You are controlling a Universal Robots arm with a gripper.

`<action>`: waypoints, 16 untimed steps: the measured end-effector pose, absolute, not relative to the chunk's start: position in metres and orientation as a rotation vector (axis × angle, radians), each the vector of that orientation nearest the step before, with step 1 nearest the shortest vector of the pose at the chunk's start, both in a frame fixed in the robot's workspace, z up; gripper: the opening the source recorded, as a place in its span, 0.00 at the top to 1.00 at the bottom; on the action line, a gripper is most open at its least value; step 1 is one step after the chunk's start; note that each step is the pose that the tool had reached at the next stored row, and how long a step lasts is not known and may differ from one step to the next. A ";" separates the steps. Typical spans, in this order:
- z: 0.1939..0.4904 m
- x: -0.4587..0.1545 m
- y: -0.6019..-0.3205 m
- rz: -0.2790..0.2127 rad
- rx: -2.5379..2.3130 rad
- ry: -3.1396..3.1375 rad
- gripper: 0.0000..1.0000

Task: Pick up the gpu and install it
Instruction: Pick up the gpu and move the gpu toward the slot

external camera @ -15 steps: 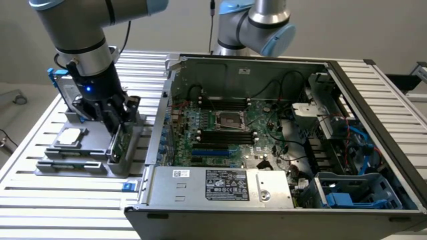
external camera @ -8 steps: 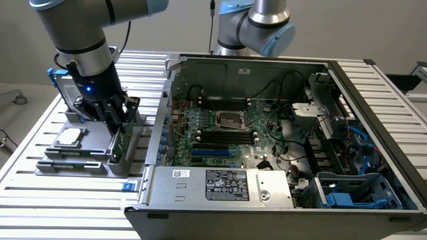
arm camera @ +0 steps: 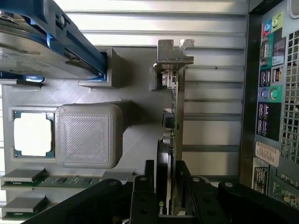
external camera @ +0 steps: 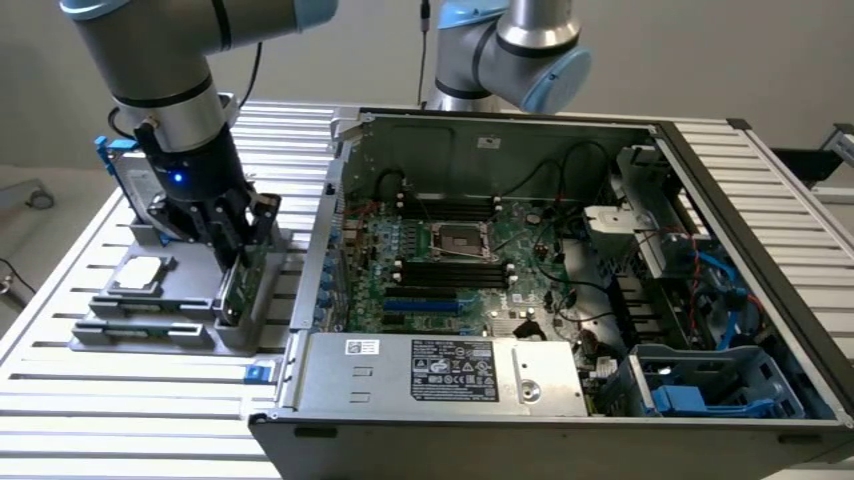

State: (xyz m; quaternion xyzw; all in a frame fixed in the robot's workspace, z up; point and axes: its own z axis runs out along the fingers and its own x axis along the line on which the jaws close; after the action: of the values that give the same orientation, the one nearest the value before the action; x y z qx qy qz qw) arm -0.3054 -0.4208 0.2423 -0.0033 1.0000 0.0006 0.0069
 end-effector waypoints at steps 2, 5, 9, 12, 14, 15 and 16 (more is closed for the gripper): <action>0.242 -0.305 -0.420 0.001 -0.011 3.126 0.68; 0.242 -0.305 -0.419 0.000 -0.012 3.124 0.68; 0.242 -0.305 -0.419 0.000 -0.012 3.122 0.68; 0.242 -0.305 -0.419 -0.001 -0.012 3.121 0.68; 0.242 -0.305 -0.419 -0.001 -0.012 3.121 0.70; 0.242 -0.305 -0.419 -0.001 -0.012 3.121 0.70; 0.242 -0.305 -0.419 -0.001 -0.012 3.121 0.74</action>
State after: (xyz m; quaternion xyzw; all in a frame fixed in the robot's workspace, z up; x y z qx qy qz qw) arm -0.3054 -0.4194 0.2422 -0.0037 0.9999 -0.0002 0.0102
